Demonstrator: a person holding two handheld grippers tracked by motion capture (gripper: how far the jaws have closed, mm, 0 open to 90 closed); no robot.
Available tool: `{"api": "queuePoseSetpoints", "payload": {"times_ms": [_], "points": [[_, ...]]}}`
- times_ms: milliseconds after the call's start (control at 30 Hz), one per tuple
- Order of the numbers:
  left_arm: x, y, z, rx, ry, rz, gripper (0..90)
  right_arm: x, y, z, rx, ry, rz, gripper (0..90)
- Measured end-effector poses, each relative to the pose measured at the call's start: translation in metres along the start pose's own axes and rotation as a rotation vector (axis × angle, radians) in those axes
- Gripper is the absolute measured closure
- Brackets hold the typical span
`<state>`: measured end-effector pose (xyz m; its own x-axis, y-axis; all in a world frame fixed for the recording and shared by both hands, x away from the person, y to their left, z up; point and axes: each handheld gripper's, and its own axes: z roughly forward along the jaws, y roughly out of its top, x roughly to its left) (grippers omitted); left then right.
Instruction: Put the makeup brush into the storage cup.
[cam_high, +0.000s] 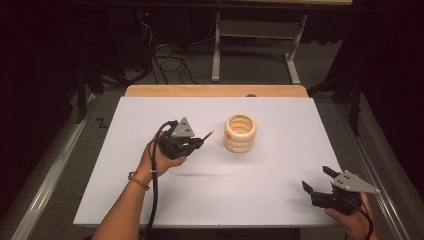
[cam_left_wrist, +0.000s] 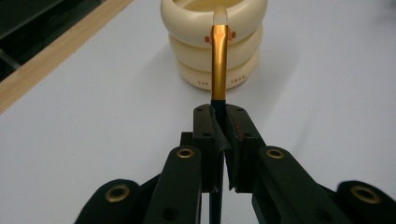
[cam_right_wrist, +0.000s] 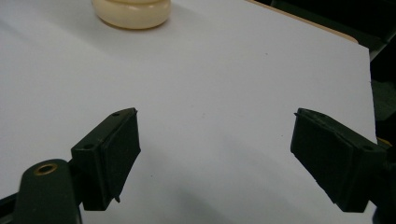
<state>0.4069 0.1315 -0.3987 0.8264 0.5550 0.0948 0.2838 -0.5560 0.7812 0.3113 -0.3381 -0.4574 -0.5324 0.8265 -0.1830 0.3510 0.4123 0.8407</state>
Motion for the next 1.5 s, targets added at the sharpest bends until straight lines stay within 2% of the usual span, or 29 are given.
{"api": "queuePoseSetpoints", "payload": {"times_ms": [133, 333, 767, 1100, 1200, 1500], "points": [[0.001, 0.002, -0.005, -0.035, 0.015, -0.007, 83.5, 0.0, 0.0, 0.0, -0.001, -0.004, -0.007, 16.6], [0.002, 0.006, -0.008, -0.062, 0.012, -0.012, 83.5, 0.0, 0.001, -0.001, -0.004, 0.0, -0.006, 16.6], [0.003, 0.019, -0.013, -0.088, 0.014, 0.001, 83.5, 0.0, 0.001, -0.002, -0.011, -0.004, -0.004, 16.6], [0.007, 0.031, -0.006, -0.103, 0.006, 0.008, 83.5, -0.001, 0.001, -0.003, -0.016, -0.014, 0.002, 16.6], [0.008, 0.036, -0.006, -0.12, 0.008, 0.002, 83.5, -0.002, 0.0, -0.003, -0.018, -0.015, 0.006, 16.6], [0.01, 0.051, -0.006, -0.137, 0.017, 0.021, 83.5, -0.002, 0.001, -0.003, -0.025, -0.016, 0.003, 16.6]]}}
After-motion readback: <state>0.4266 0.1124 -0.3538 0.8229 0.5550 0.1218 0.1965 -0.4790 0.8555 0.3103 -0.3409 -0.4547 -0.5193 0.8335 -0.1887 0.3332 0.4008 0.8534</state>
